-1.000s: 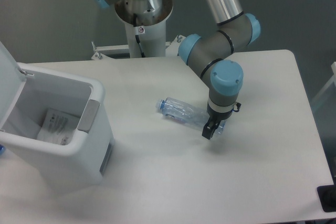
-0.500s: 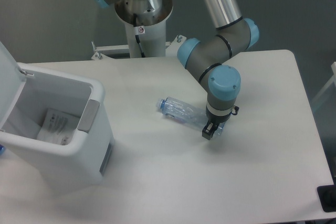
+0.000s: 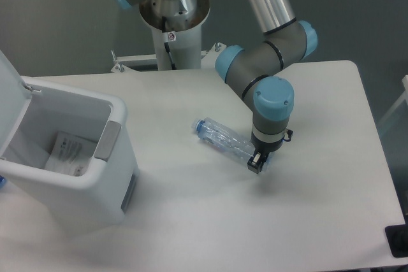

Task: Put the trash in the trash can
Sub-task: 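Lower the gripper beside the bottle's base and align with it, then close the gripper on the bottle's base and lift it, then carry the bottle over the white trash bin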

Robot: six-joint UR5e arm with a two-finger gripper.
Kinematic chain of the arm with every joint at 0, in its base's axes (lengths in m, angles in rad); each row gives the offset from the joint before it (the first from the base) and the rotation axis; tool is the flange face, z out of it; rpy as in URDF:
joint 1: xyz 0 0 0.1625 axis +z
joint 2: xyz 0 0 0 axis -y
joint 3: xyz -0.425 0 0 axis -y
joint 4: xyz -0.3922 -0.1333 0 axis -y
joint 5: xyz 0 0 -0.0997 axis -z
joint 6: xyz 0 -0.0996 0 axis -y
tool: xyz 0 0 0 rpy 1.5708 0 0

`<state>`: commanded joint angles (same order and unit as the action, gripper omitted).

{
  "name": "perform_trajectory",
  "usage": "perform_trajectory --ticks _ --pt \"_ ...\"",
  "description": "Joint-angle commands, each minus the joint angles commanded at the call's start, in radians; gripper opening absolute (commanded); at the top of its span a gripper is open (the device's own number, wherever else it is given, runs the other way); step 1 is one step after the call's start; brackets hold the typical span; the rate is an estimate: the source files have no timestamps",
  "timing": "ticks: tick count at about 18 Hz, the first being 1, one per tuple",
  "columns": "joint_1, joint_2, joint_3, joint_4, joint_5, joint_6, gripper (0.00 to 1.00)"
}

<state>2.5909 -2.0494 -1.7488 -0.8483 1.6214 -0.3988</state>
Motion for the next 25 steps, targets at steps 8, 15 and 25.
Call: perform_trajectory --ticks 8,15,25 --pt "-0.038 -0.002 0.127 0.002 -0.002 0.009 0.48" --pt "-0.098 0.005 0.316 0.002 -0.119 0.014 0.48" --pt "-0.132 0.129 0.385 0.003 -0.409 0.251 0.48"
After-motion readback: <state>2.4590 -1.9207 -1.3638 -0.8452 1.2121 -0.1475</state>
